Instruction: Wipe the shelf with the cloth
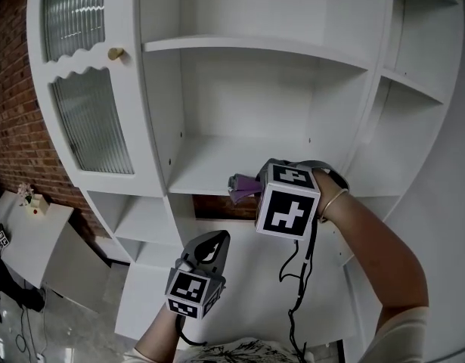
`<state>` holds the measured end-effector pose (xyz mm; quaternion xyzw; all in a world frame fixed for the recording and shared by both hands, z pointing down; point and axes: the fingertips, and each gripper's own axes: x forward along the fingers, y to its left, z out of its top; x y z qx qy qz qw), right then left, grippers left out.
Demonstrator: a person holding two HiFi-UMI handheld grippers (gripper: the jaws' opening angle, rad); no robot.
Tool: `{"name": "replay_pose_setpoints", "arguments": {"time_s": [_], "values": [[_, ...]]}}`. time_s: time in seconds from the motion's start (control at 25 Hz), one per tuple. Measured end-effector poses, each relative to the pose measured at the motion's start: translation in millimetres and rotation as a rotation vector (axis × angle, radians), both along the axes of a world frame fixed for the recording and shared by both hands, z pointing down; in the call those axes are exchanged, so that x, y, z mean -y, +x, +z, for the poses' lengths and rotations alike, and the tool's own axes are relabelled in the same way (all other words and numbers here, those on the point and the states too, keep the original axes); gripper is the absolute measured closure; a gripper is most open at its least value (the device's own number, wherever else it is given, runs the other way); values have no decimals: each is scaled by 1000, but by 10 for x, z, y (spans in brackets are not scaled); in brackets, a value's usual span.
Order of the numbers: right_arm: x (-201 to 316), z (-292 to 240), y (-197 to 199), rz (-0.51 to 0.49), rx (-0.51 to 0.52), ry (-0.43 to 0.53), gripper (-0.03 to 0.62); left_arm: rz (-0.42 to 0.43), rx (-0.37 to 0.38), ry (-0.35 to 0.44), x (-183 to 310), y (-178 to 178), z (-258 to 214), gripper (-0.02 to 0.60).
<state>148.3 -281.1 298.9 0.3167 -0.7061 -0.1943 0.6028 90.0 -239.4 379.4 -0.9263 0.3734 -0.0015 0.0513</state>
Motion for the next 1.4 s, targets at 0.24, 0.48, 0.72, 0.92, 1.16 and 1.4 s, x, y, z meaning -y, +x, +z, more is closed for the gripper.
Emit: {"name": "replay_pose_setpoints", "arguments": {"time_s": [0.24,0.48,0.72,0.92,1.16,1.4], "values": [[305,-404,286,45,-47,203,514,33,-5,-29,-8,88,37,575],[910,-482,769,169,-156,299,514,47,15,-48,10,69,156,575],[1434,-328,1097,248,-238,326,514,12,18,-57,208,-112,244,575],[1792,-217,1342,289,-329,335,514,-5,25,-98,394,-225,371,575],[2032,-43,1549,330,-367,281,514,-13,17,-112,581,-255,456,575],[1959,131,1519,340,-368,184,514,-10,18,-128,617,-225,512,575]]}}
